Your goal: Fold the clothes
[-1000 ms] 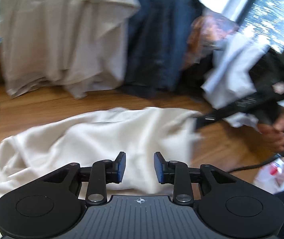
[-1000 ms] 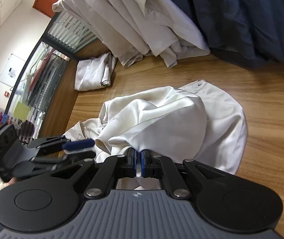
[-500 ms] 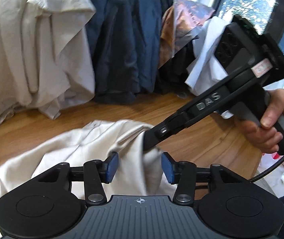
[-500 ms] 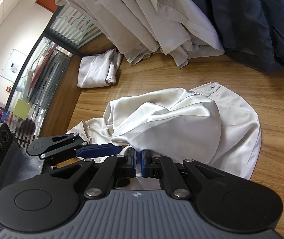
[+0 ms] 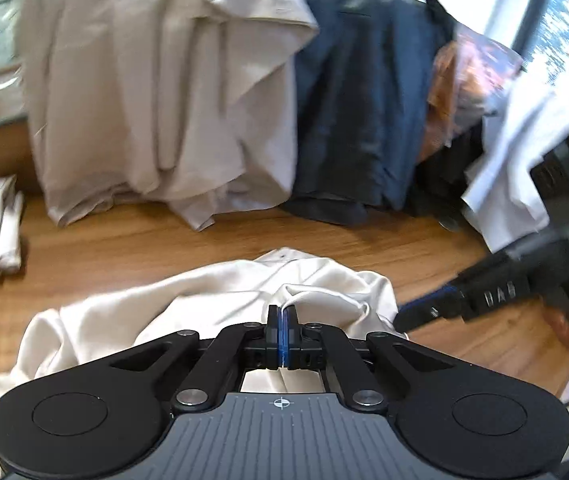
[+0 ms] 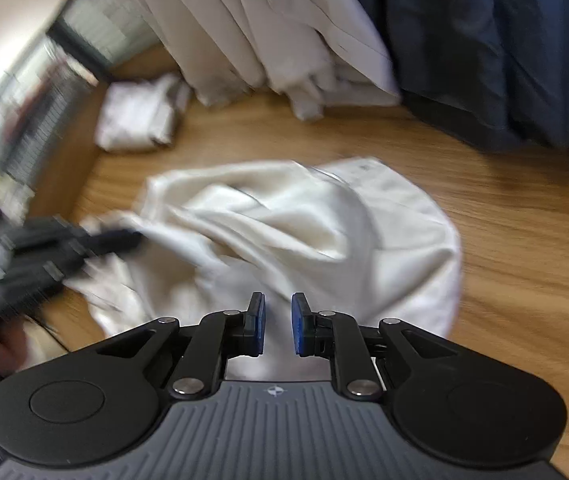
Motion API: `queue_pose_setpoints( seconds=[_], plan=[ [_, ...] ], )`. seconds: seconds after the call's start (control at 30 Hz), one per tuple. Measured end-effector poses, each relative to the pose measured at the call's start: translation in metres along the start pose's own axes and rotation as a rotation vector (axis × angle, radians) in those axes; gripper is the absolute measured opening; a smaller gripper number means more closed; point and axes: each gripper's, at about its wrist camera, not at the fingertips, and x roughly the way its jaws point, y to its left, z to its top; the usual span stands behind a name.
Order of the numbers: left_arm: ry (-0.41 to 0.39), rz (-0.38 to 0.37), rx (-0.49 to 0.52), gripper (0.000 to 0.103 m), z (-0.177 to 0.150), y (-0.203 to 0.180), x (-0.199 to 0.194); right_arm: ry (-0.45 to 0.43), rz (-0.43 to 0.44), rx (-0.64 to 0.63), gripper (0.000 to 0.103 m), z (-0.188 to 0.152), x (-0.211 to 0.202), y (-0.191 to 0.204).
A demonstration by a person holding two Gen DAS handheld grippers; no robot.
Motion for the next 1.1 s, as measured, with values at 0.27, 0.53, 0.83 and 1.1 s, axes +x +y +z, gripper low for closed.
queue_pose_setpoints(
  seconds=[0.27, 0.53, 0.83, 1.1],
  plan=[
    [0.006, -0.021, -0.02, 0.002, -0.004, 0.001, -0.003, -0.083, 0.124, -0.115, 0.017, 0.003, -0.025, 0.034],
    [-0.016, -0.069, -0.006, 0.002, 0.0, -0.01, -0.007, -0.033, 0.155, -0.168, 0.012, 0.013, 0.018, 0.063],
    [-0.099, 0.029, -0.031, 0.002, -0.004, -0.005, -0.018, -0.026, -0.092, -0.201, 0.011, 0.003, 0.059, 0.057],
    [-0.025, 0.056, -0.058, 0.002, -0.013, 0.011, 0.002, 0.073, -0.092, -0.224, 0.005, -0.024, 0.043, 0.035]
  ],
)
